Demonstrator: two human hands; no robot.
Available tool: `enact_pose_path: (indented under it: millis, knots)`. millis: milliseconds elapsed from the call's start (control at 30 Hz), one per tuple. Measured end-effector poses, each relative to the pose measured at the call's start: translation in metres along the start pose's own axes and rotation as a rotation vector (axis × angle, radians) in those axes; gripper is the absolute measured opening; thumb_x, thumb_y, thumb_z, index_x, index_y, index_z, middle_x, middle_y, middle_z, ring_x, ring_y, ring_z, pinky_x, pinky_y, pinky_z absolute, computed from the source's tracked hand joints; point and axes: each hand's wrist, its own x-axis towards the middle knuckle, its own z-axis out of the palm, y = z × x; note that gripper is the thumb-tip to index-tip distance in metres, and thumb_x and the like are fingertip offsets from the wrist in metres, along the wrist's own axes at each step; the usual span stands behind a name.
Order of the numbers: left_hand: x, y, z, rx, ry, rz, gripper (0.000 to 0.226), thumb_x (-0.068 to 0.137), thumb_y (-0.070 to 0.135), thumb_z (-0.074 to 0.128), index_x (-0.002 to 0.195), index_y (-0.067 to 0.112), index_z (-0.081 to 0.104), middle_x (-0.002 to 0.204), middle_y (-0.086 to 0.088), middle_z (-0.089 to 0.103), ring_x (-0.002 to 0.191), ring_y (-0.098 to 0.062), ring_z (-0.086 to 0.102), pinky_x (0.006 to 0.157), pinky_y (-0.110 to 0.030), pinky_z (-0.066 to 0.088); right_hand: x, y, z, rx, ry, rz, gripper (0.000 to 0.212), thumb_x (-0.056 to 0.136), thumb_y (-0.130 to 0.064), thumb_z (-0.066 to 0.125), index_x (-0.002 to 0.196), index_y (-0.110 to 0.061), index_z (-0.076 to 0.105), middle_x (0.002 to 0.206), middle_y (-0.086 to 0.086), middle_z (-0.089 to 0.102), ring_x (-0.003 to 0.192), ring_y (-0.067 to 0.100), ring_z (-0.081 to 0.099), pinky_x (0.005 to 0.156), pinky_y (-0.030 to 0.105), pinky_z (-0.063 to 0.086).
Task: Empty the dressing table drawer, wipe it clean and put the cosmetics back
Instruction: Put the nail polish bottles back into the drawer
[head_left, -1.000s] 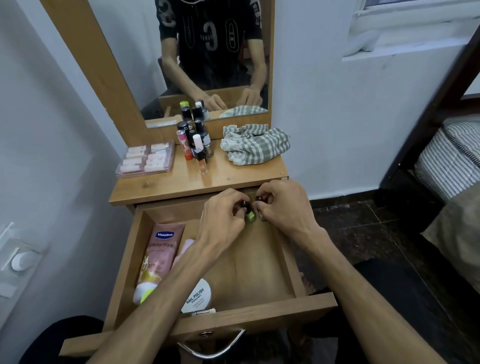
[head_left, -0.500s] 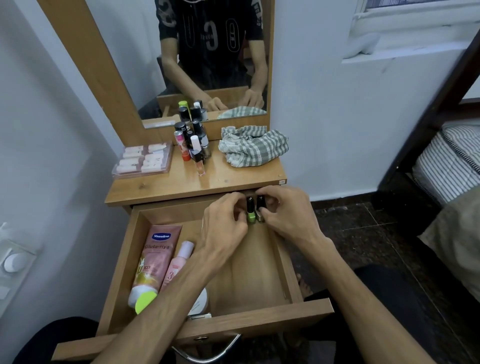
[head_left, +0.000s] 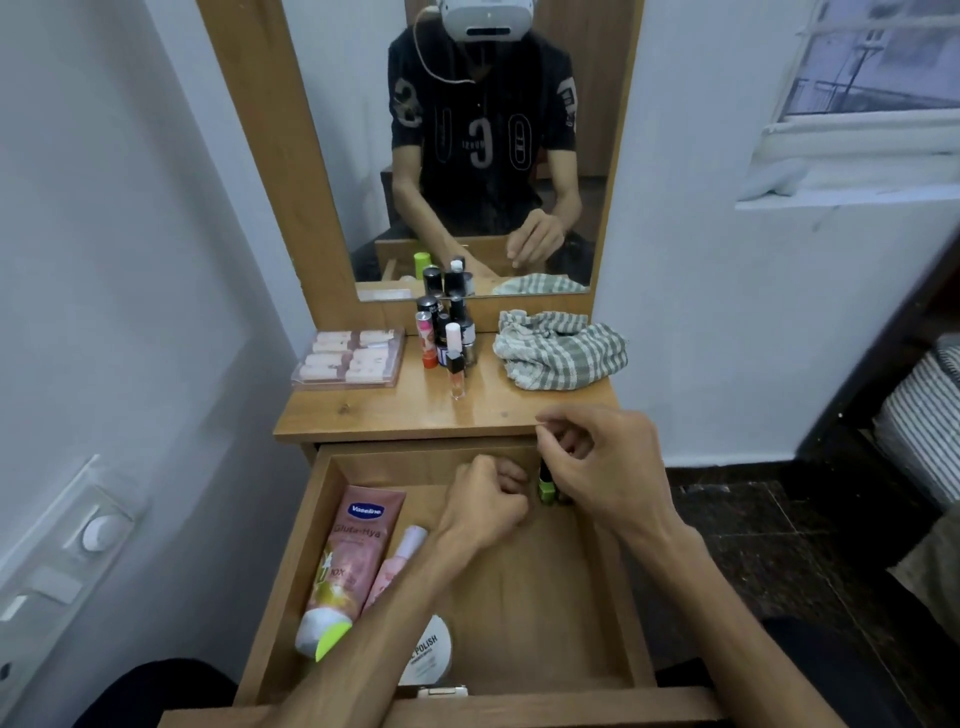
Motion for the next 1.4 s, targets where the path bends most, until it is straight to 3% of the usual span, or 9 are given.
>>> enact_pose_path:
  millis: [100,300,467,567,767,1000,1133,1267,1400]
  knots:
    - [-0.012,0.008,-0.012,0.143,0.205,0.091,0.022,0.066,0.017,0.052,0.065,0.028,0.072,0.061,0.010,0.071,0.063,-0.016,0.071,0.061,-0.040,0.063,0.029,-0.020,0.002,-0.009,-0.065,-0.024,0.020,0.087,-0.028,0.079,0.106,-0.022,0.081,0.082,-0.014,0.075,0.070,0.001,0.068,0.070,0.031,0.061]
    - [-0.022,0.015,-0.040,-0.001,0.715,0.385,0.018,0.075,0.010,0.050,0.058,0.009,0.054,0.052,-0.006,0.049,0.053,-0.026,0.051,0.051,-0.045,0.043,0.073,-0.050,0.039,-0.090,-0.041,-0.061,0.036,0.084,-0.047,0.077,0.109,-0.021,0.079,0.092,-0.007,0.078,0.088,0.012,0.071,0.081,0.037,0.059]
    - [-0.009,0.032,-0.086,-0.106,0.845,0.340,0.016,0.084,0.016,0.058,0.069,0.020,0.064,0.063,0.003,0.063,0.063,-0.018,0.059,0.062,-0.041,0.052,0.079,-0.060,0.063,-0.096,-0.069,-0.073,0.027,0.086,-0.031,0.079,0.109,-0.017,0.079,0.088,0.000,0.078,0.082,0.019,0.071,0.079,0.038,0.060]
    - [0.003,0.043,-0.106,-0.040,0.780,0.381,0.006,0.084,0.024,0.064,0.082,0.026,0.070,0.072,0.009,0.067,0.069,-0.011,0.062,0.072,-0.039,0.056,0.073,-0.056,0.056,-0.053,-0.066,-0.038,0.024,0.084,-0.025,0.079,0.108,-0.020,0.080,0.087,-0.004,0.078,0.081,0.012,0.070,0.081,0.036,0.060]
    - [-0.012,0.040,-0.080,0.094,0.606,0.557,0.009,0.079,0.017,0.067,0.080,0.025,0.069,0.071,0.010,0.066,0.062,-0.007,0.060,0.057,-0.026,0.050,0.042,-0.031,-0.004,0.053,-0.166,0.051,0.022,0.075,-0.025,0.084,0.097,-0.024,0.083,0.079,-0.014,0.075,0.073,-0.001,0.068,0.071,0.021,0.059]
    - [-0.029,0.000,-0.010,0.313,-0.060,0.175,0.013,0.070,0.030,0.063,0.077,0.033,0.074,0.071,0.018,0.072,0.071,-0.003,0.068,0.067,-0.028,0.057,-0.006,0.011,-0.024,-0.161,-0.459,0.082,0.018,0.079,-0.019,0.080,0.095,-0.026,0.082,0.063,-0.026,0.059,0.065,-0.005,0.060,0.059,0.007,0.039]
    - [-0.018,0.005,0.014,0.124,-0.270,0.071,0.022,0.083,0.012,0.061,0.097,0.020,0.075,0.081,-0.004,0.075,0.059,-0.016,0.067,0.043,-0.018,0.043,-0.018,0.026,-0.014,-0.301,-0.512,0.014,0.026,0.081,-0.020,0.073,0.104,-0.030,0.081,0.094,-0.015,0.068,0.083,0.008,0.061,0.071,0.023,0.049]
    - [-0.014,0.008,0.026,0.059,-0.302,0.062,0.023,0.084,0.007,0.056,0.087,0.024,0.070,0.078,-0.009,0.073,0.059,-0.015,0.064,0.046,-0.020,0.045,-0.020,0.027,-0.002,-0.363,-0.490,-0.030,0.026,0.083,-0.018,0.071,0.104,-0.029,0.080,0.095,-0.013,0.049,0.089,0.017,0.061,0.069,0.027,0.041]
    - [-0.014,0.001,0.031,0.003,-0.305,0.026,0.024,0.085,0.004,0.057,0.097,0.024,0.063,0.084,0.001,0.067,0.057,-0.010,0.063,0.048,-0.021,0.046,-0.022,0.029,0.003,-0.350,-0.462,-0.002,0.024,0.083,-0.025,0.076,0.106,-0.027,0.076,0.097,-0.012,0.049,0.087,0.017,0.060,0.072,0.034,0.051]
